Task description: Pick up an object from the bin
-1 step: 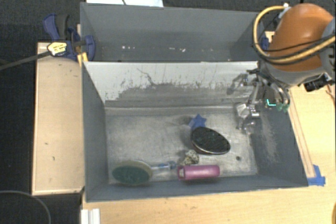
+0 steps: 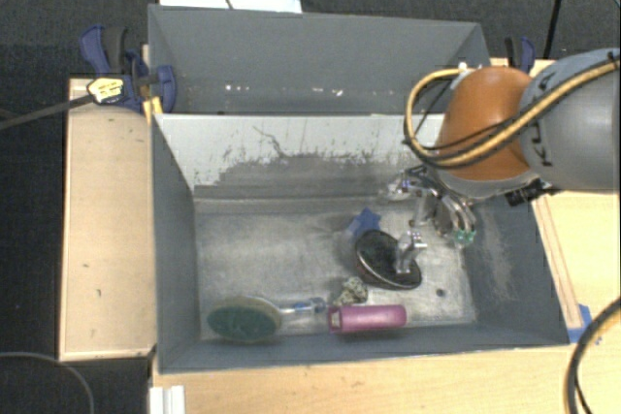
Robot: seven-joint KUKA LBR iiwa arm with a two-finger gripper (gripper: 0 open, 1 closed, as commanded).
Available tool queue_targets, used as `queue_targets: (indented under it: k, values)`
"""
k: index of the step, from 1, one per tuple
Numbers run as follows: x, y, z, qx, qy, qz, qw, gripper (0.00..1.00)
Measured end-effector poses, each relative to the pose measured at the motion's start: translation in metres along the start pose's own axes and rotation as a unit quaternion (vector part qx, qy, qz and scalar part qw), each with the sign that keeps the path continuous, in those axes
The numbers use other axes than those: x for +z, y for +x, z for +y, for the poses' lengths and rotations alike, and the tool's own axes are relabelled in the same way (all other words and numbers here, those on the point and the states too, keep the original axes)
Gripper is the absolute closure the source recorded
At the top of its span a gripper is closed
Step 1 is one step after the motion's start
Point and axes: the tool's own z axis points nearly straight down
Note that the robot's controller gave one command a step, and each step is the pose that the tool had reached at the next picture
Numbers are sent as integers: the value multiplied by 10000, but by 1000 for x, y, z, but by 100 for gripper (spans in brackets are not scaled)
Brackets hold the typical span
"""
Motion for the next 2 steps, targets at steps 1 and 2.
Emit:
queue_targets:
  k: [1,2]
  values:
    - [6,-5,17,-108,-21,-42,9999,0]
    - [7,-8,32,-279,-37,-73,9996,0]
